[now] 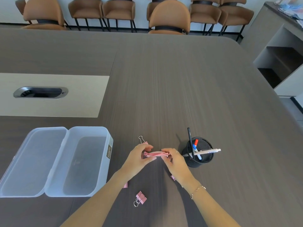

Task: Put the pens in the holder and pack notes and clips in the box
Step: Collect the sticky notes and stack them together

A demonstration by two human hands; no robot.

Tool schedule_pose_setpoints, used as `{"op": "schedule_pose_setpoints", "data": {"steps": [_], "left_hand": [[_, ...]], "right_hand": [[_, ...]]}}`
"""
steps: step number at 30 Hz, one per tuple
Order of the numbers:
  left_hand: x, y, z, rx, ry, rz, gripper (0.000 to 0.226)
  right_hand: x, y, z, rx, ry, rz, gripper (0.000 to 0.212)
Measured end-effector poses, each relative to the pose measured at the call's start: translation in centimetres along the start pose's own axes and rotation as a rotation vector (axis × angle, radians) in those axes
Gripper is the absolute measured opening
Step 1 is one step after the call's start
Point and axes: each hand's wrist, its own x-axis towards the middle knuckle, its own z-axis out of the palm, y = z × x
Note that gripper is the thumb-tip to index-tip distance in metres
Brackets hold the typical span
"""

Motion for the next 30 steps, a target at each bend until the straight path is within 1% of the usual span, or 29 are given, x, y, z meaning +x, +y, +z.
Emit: {"op": "schedule_pose_setpoints", "data": {"steps": [2, 5, 7, 9, 11, 14, 16, 19, 22, 24, 30], "left_hand": [[-0.3, 0.8, 0.1, -0.03, 0.018, -0.016, 0.045], [-0.4, 1.6, 0.6, -0.003, 0.045, -0.041, 0.064], [-0.5, 2.1, 0.9, 0.084, 0.136, -0.057, 0.078], [-0.6, 2.6, 1.3, 0.181, 0.25, -0.086, 0.086], [-0.7, 3.2, 1.7, 0.24, 0.318, -0.094, 0.081], [-0.5, 3.7, 2.1, 0.301, 0.355, -0.101, 0.067], [-0.2, 3.5, 2.1, 0.297, 0.334, -0.122, 0.055], [0.1, 2.9, 2.0, 0.173, 0.269, -0.108, 0.04], [0.4, 2.1, 1.6, 0.086, 0.231, -0.063, 0.04], [0.4, 1.5, 1.4, 0.033, 0.203, -0.073, 0.043], [0.4, -0.1, 0.9, 0.024, 0.164, -0.004, 0.042]], "right_hand": [[0.0, 0.1, 0.0, -0.007, 0.011, -0.001, 0.016], [0.2, 0.1, 0.0, -0.036, 0.021, 0.003, 0.014], [0.3, -0.1, 0.2, -0.068, 0.024, -0.012, 0.015], [0.3, -0.2, 0.3, -0.097, 0.03, -0.043, 0.013], [0.3, -0.3, 0.5, -0.119, 0.039, -0.063, 0.012], [0.2, -0.5, 0.7, -0.137, 0.044, -0.075, 0.013], [0.3, -0.6, 0.7, -0.124, 0.042, -0.087, 0.013], [0.5, -0.6, 0.6, -0.059, 0.034, -0.05, 0.015], [0.8, -0.5, 0.7, 0.005, 0.025, 0.006, 0.016], [1.0, -0.4, 0.7, 0.021, 0.029, 0.032, 0.018], [1.0, -0.4, 0.3, 0.128, 0.018, 0.077, 0.019]]}}
